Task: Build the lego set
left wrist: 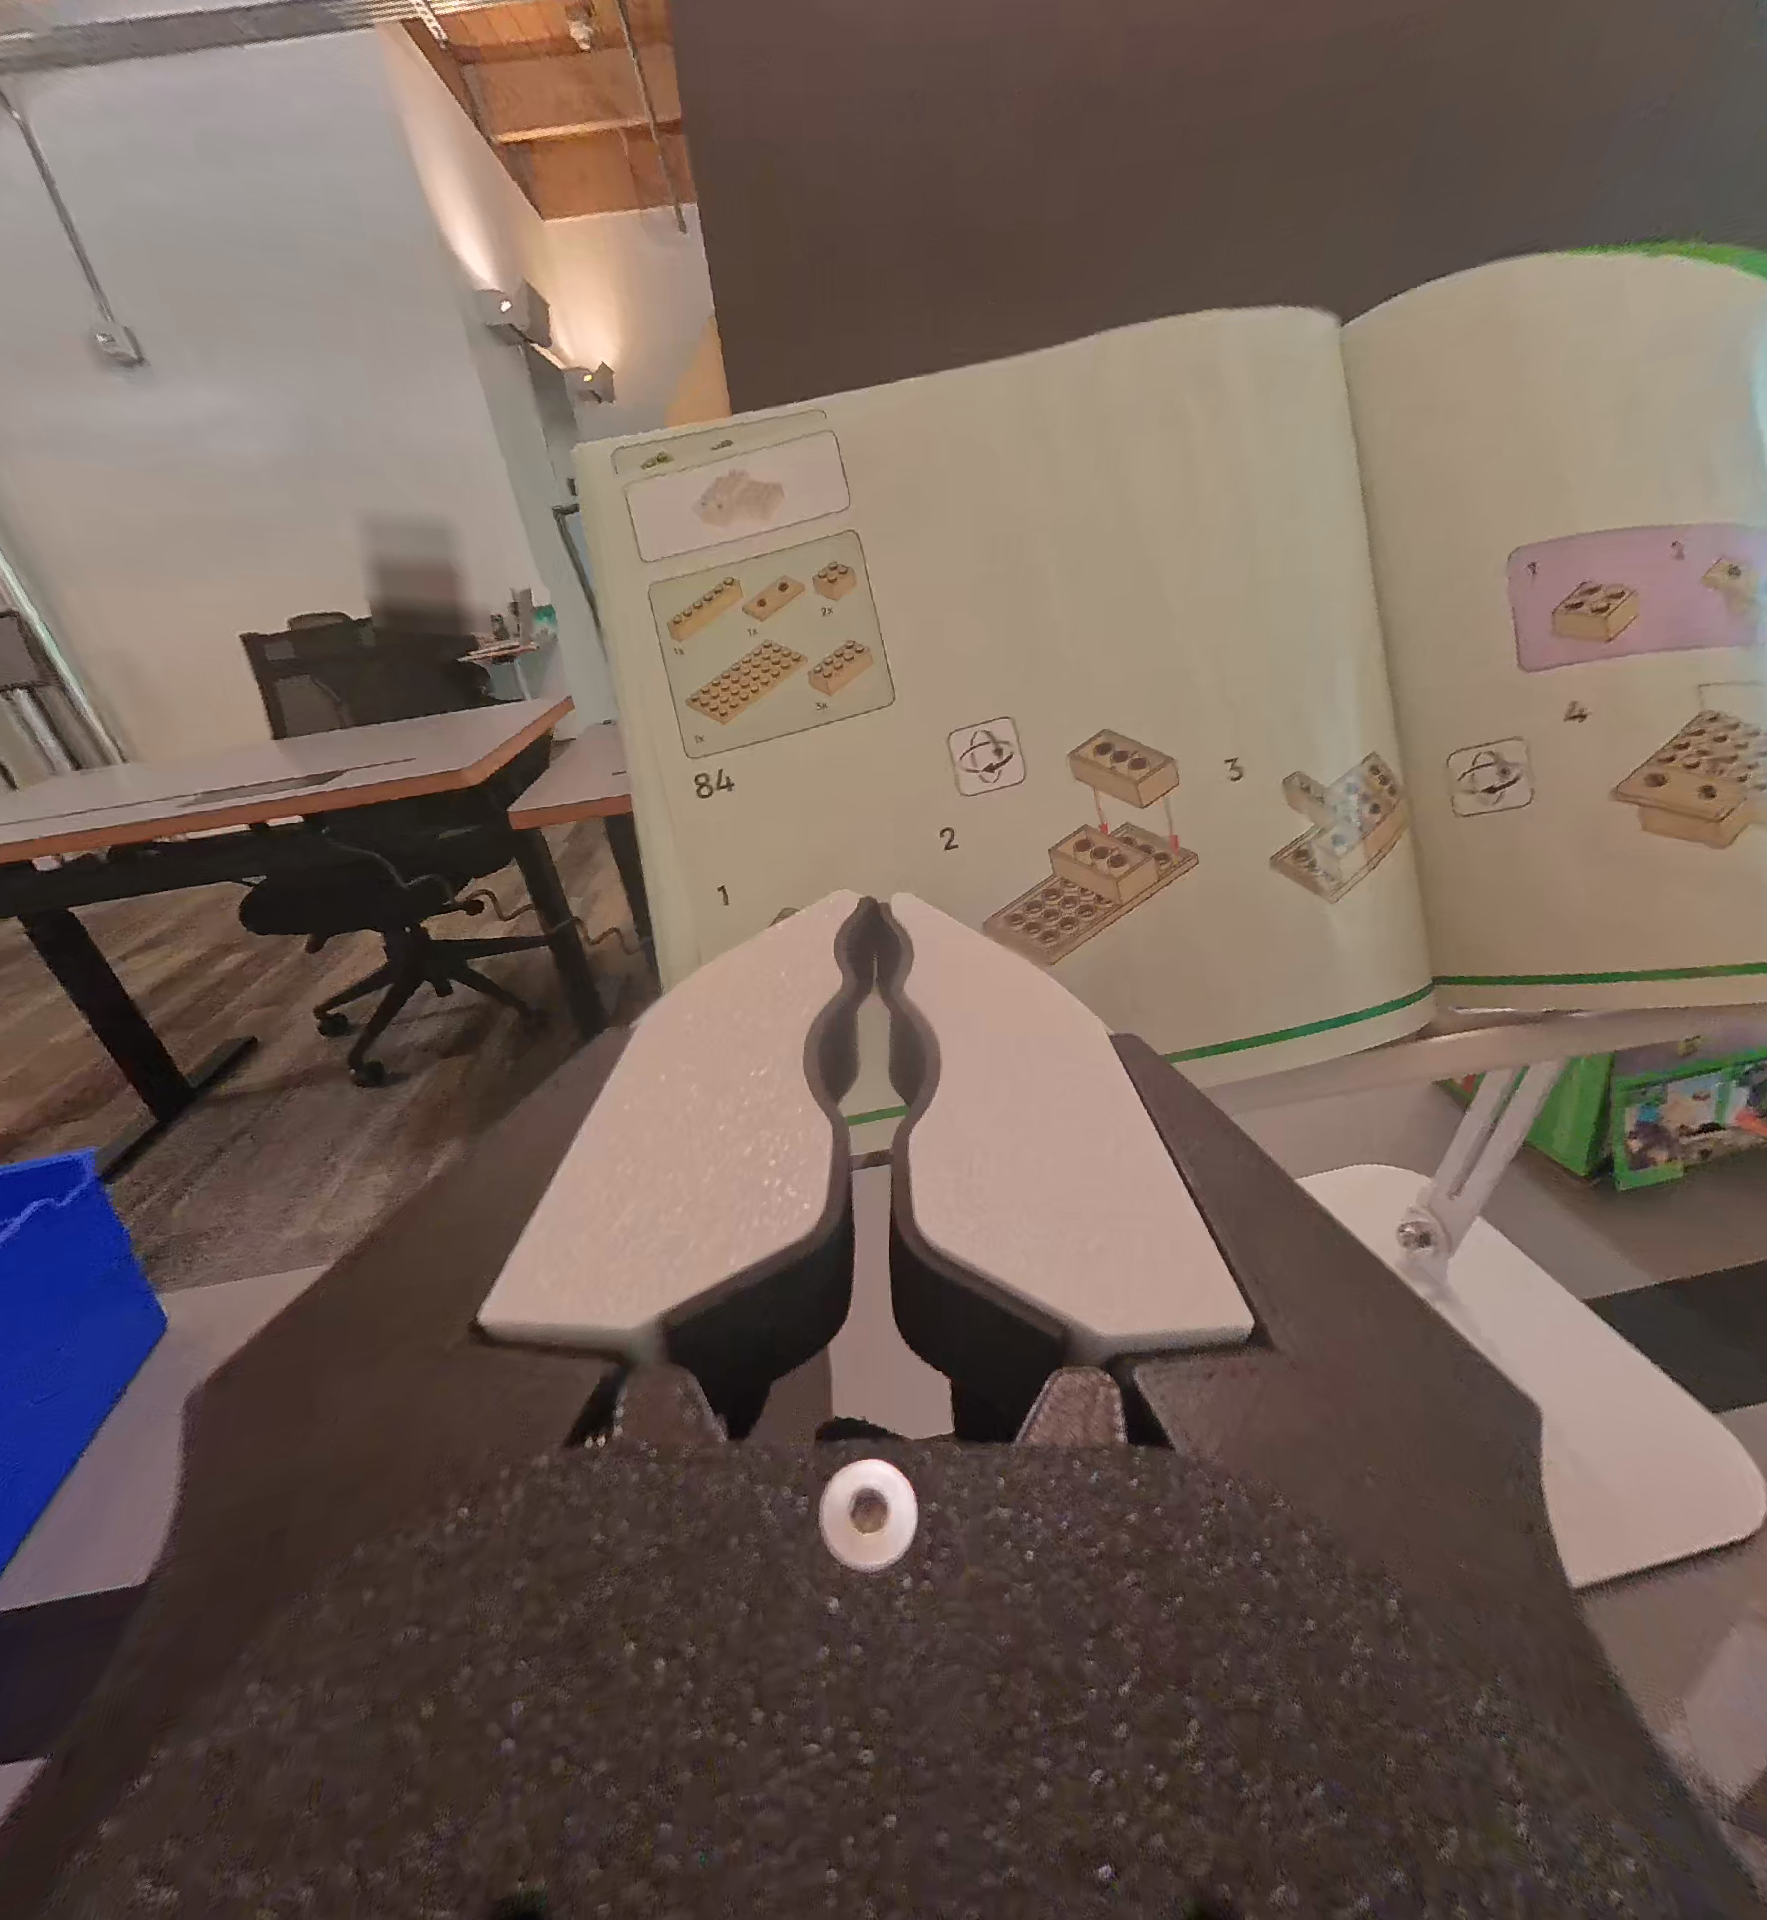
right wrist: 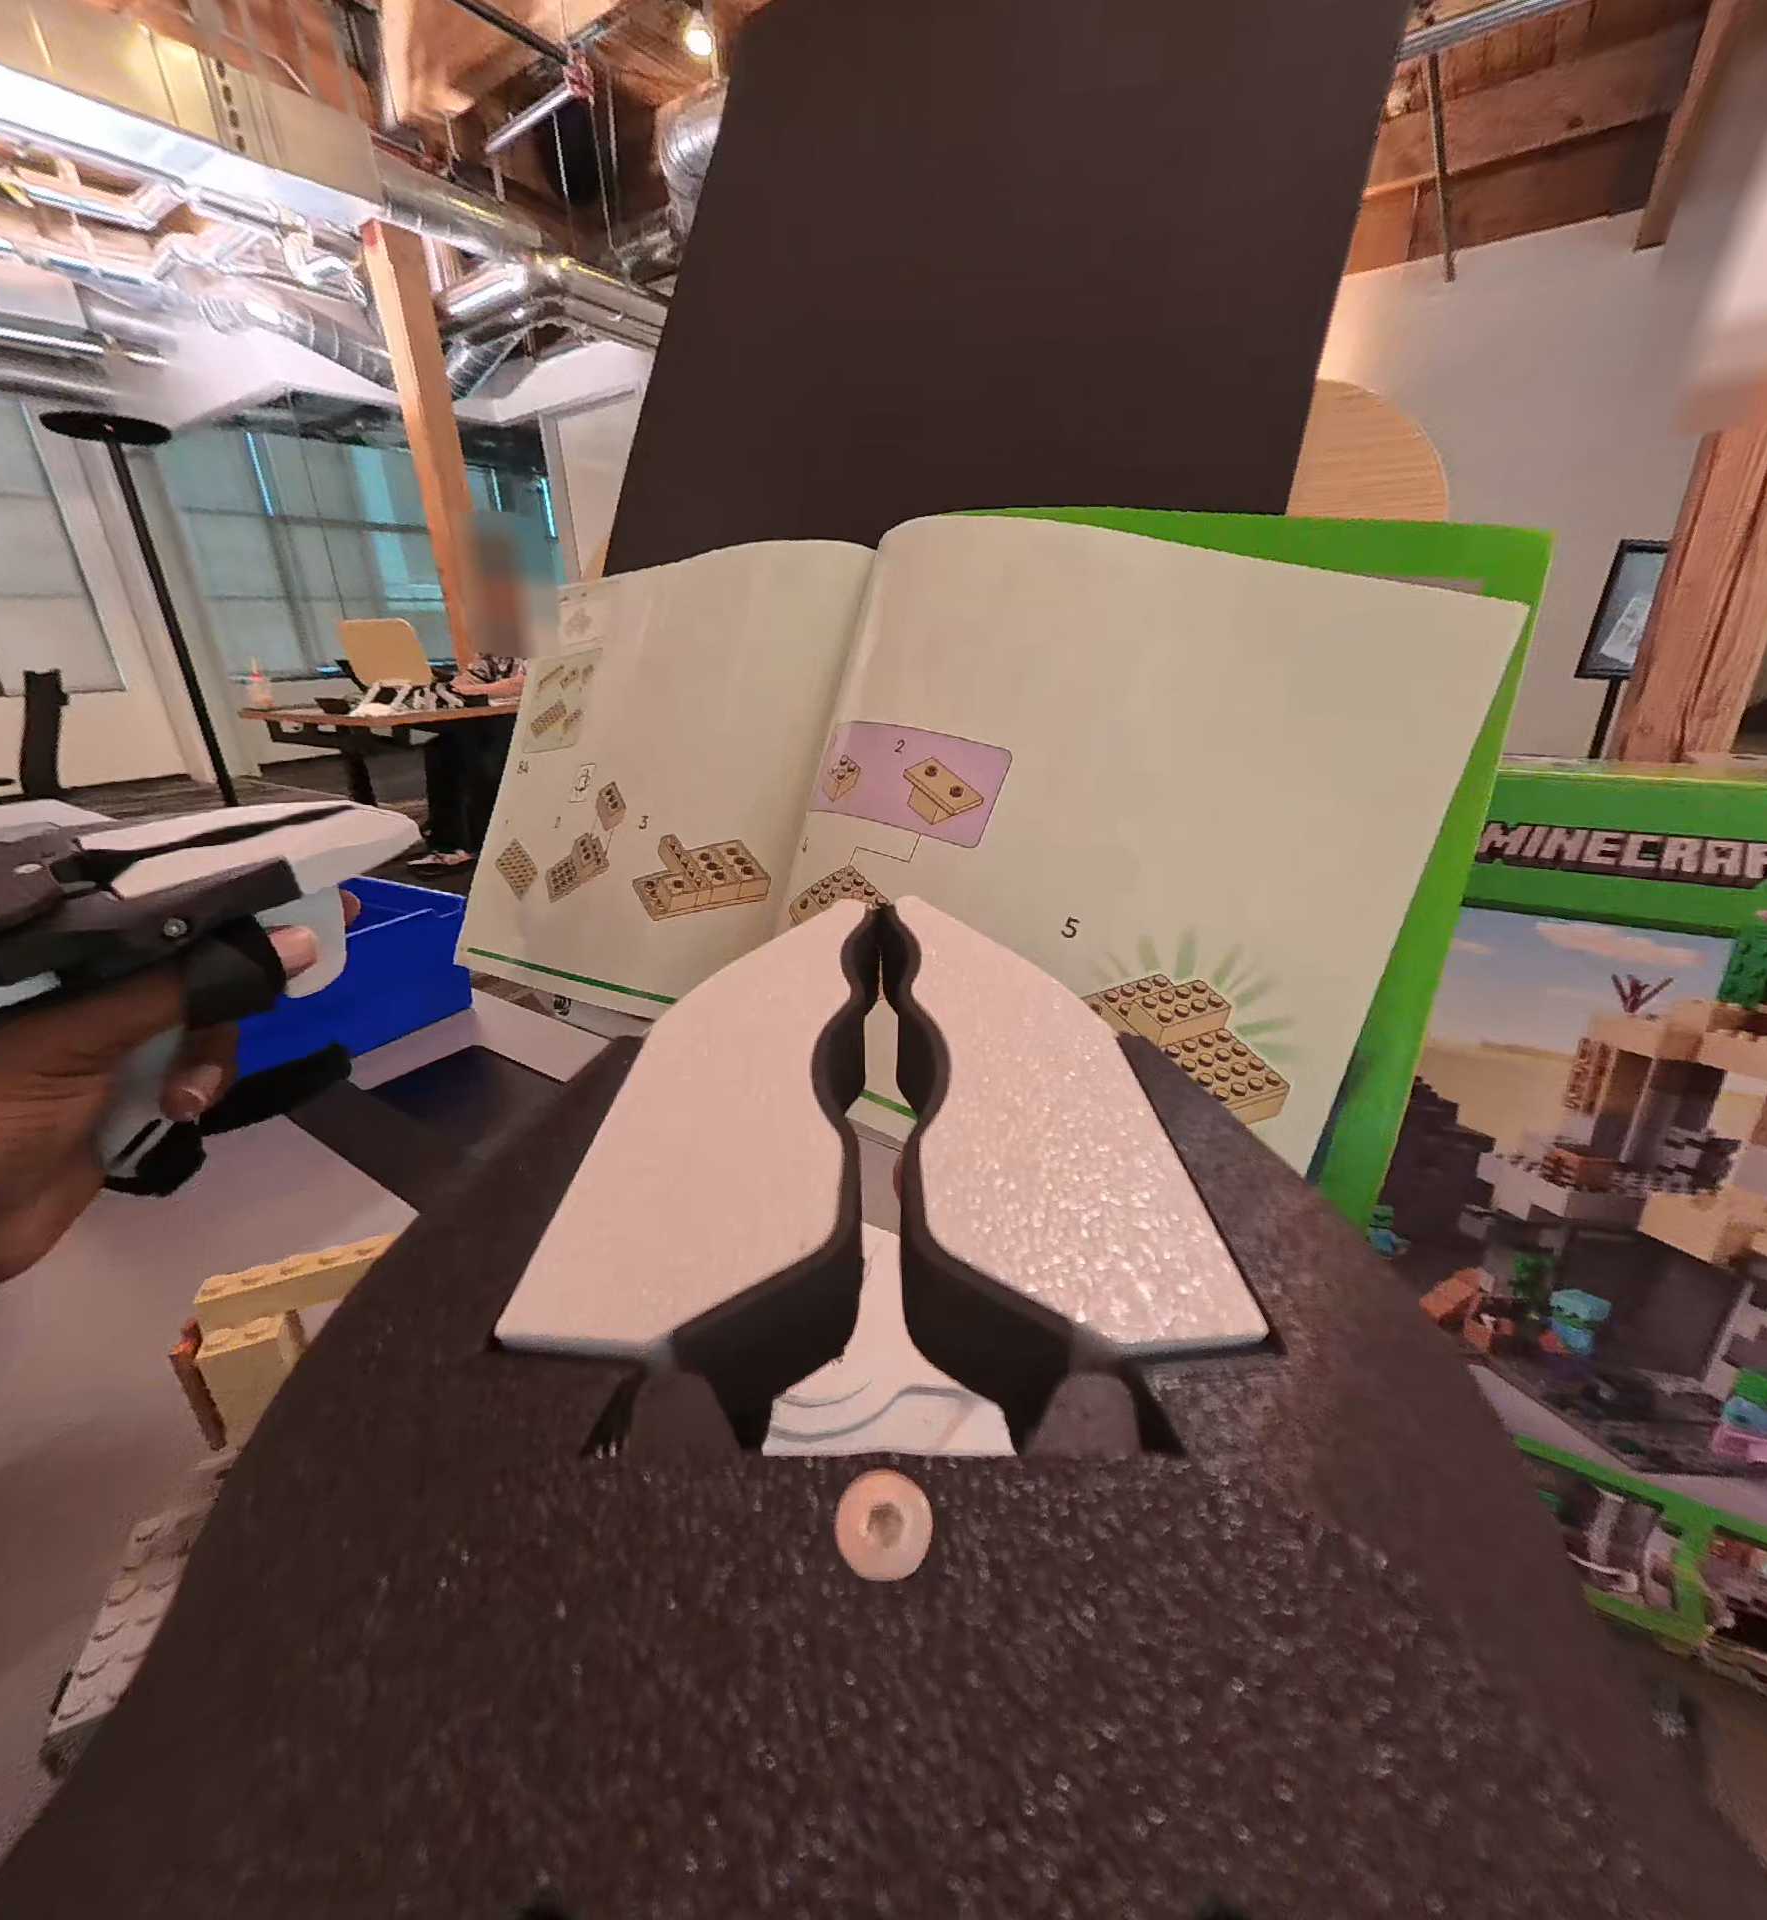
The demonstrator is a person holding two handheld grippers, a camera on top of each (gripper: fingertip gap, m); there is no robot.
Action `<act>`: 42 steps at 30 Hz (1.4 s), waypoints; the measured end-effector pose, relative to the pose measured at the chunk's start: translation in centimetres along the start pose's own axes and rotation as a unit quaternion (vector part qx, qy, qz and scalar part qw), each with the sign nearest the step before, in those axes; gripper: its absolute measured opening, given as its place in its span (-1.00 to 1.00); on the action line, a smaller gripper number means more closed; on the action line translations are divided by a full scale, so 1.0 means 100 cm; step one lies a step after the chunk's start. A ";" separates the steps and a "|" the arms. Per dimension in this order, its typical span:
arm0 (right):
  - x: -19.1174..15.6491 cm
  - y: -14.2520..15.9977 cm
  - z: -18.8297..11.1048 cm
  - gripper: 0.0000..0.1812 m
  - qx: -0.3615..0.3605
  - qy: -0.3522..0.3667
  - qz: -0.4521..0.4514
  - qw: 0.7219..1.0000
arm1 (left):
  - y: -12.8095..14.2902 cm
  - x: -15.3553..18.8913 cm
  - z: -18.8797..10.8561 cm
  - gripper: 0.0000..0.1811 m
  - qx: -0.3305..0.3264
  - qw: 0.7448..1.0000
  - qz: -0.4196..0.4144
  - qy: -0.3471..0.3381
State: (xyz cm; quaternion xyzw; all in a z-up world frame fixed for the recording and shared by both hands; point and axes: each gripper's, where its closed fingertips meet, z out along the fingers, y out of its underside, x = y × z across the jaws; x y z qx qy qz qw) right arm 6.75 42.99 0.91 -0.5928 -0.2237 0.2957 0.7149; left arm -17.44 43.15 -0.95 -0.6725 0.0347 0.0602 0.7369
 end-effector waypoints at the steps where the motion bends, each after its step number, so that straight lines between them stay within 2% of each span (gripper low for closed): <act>1: -0.002 0.001 0.001 -1.00 -0.001 0.001 -0.007 1.000 | 0.001 -0.003 0.001 -1.00 -0.002 1.000 0.002 -0.006; 9: -0.022 -0.002 0.003 -1.00 -0.003 -0.021 -0.029 0.999 | -0.009 -0.010 -0.003 -1.00 0.016 1.000 -0.025 -0.007; 18: -0.032 -0.002 0.005 -1.00 -0.005 -0.043 0.000 0.999 | -0.023 -0.013 -0.012 -1.00 0.030 0.999 -0.024 -0.007; 42: -0.052 -0.008 0.004 -1.00 -0.010 -0.080 -0.010 0.997 | -0.028 -0.001 -0.014 -1.00 0.028 0.999 -0.016 0.012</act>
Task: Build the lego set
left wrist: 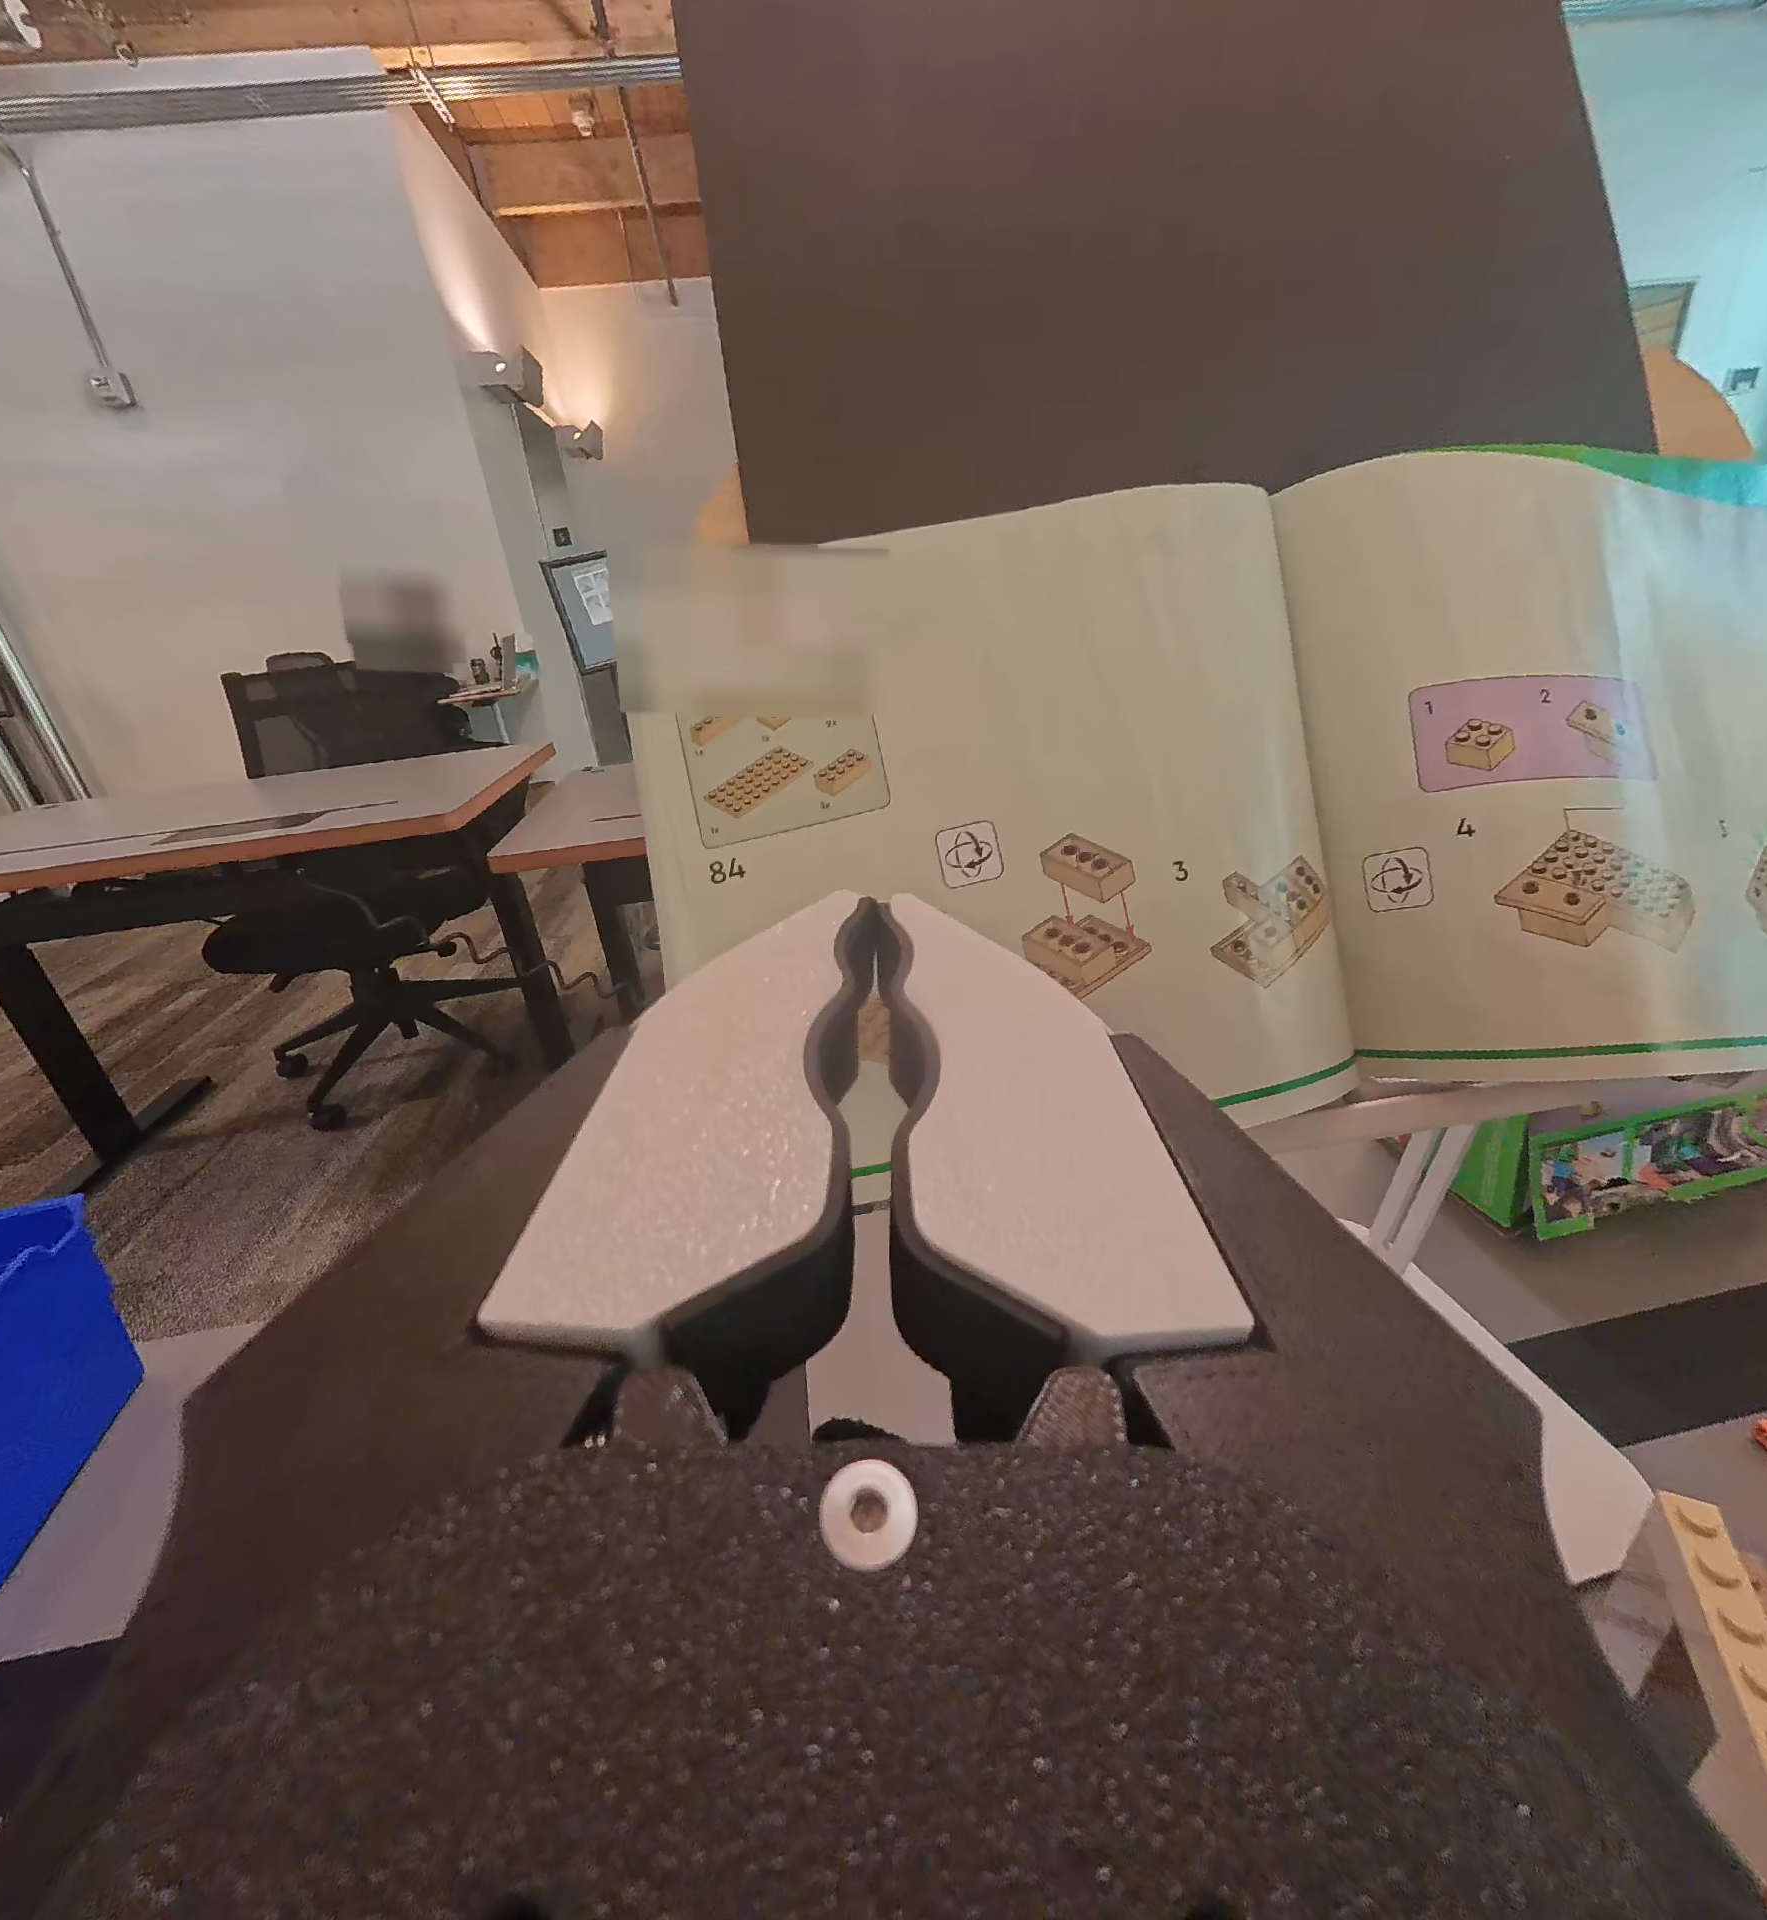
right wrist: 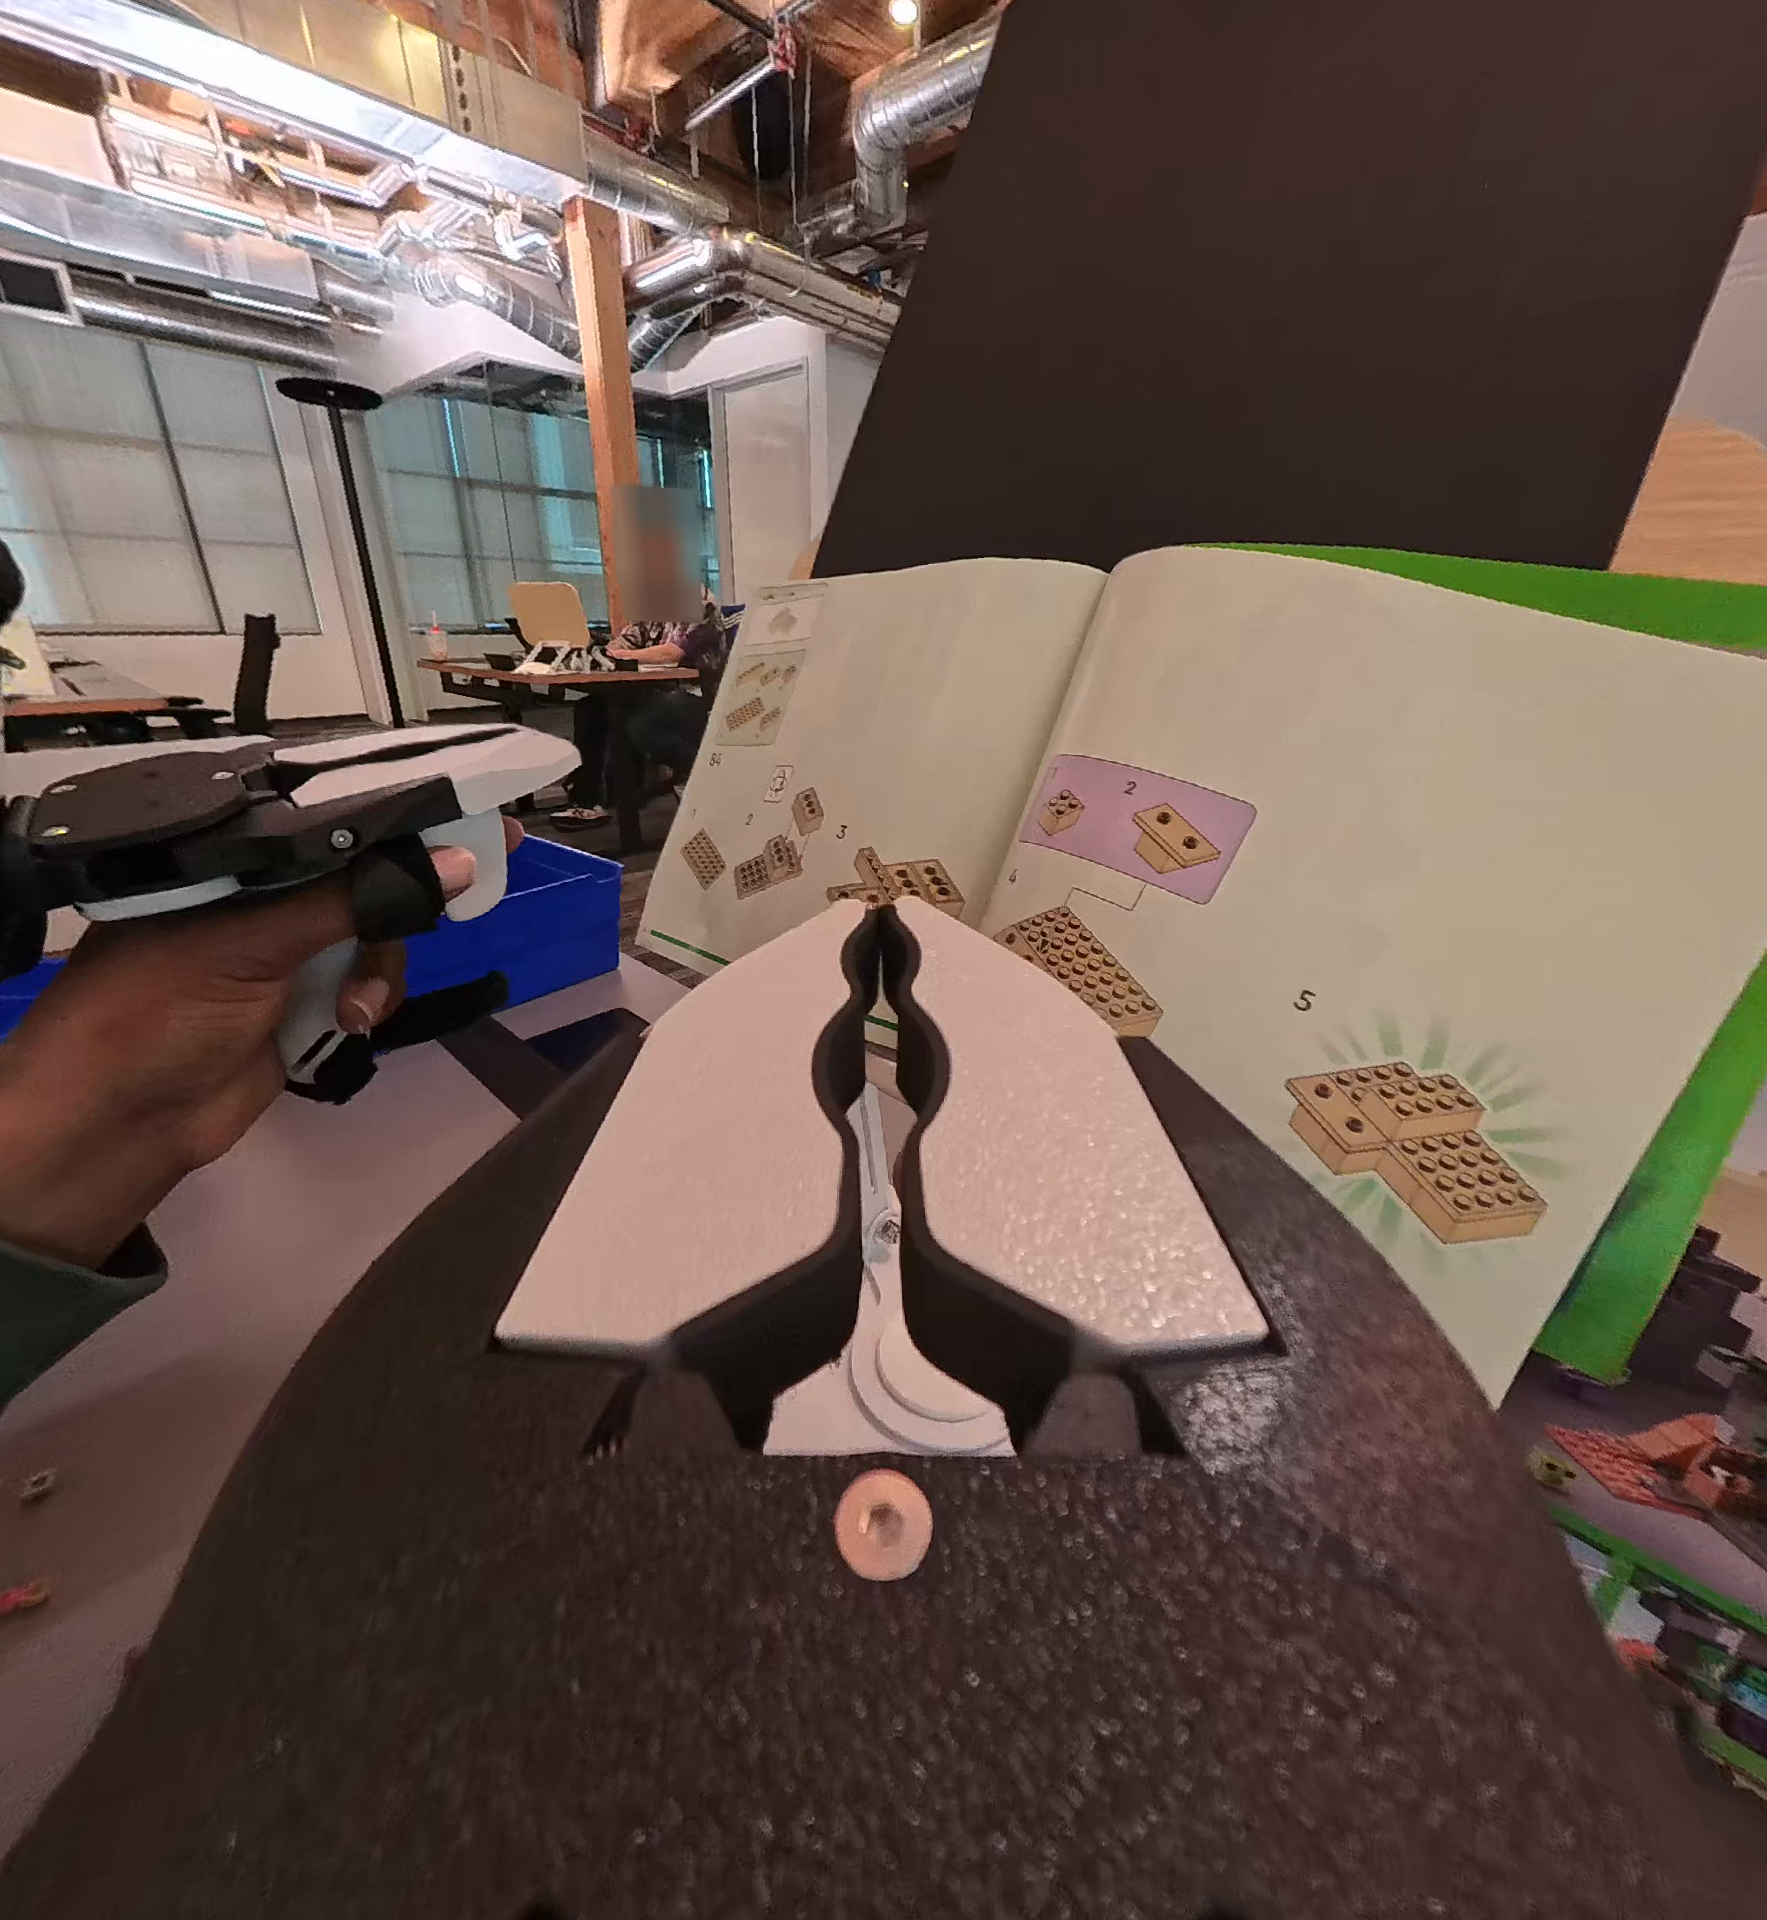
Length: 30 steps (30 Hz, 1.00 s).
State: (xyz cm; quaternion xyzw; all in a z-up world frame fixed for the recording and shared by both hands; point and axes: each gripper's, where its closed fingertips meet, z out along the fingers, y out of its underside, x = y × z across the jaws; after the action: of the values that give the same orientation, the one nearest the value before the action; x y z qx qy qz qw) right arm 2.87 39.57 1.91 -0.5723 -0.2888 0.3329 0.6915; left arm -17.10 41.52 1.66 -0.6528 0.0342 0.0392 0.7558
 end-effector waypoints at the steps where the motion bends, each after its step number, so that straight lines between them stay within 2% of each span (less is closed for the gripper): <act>1: -0.001 -0.001 0.000 -1.00 -0.001 -0.002 -0.002 1.000 | -0.002 0.002 -0.001 -1.00 0.001 1.000 0.000 0.004; 3: -0.005 0.000 0.000 -1.00 -0.011 -0.011 -0.009 1.000 | -0.006 0.005 -0.002 -1.00 0.005 1.000 0.002 0.008; 5: -0.017 0.009 -0.002 -1.00 -0.070 -0.050 -0.042 0.995 | -0.011 0.008 -0.005 -1.00 0.009 1.000 0.004 0.014; 7: -0.023 0.026 -0.012 -0.77 -0.153 -0.081 -0.094 0.980 | -0.020 0.010 -0.008 -1.00 0.017 1.000 0.003 0.021; 10: -0.035 0.063 -0.039 -0.51 -0.264 -0.152 -0.107 0.946 | -0.031 0.010 -0.014 -1.00 0.028 0.999 0.003 0.026; 13: -0.042 0.106 -0.072 -0.49 -0.329 -0.188 -0.097 0.920 | -0.038 0.011 -0.019 -1.00 0.035 0.999 0.002 0.033; 17: -0.059 0.164 -0.089 -0.45 -0.354 -0.189 -0.056 0.914 | -0.045 0.014 -0.022 -1.00 0.040 0.998 0.000 0.042; 20: -0.066 0.186 -0.083 -0.45 -0.346 -0.194 -0.030 0.918 | -0.047 0.017 -0.025 -1.00 0.042 0.998 0.005 0.047; 24: -0.064 0.197 -0.075 -0.61 -0.339 -0.214 -0.054 0.915 | -0.049 0.017 -0.027 -1.00 0.043 0.998 0.004 0.053; 30: -0.056 0.200 -0.062 -0.61 -0.335 -0.251 -0.068 0.906 | -0.045 0.015 -0.025 -1.00 0.037 0.998 0.002 0.054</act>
State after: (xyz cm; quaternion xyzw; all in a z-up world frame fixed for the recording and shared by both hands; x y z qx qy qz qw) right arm 1.70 33.90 -18.93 -0.6466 -0.5855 0.3011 0.3852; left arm -15.17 38.41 5.57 -0.6256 0.0775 0.0045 0.7763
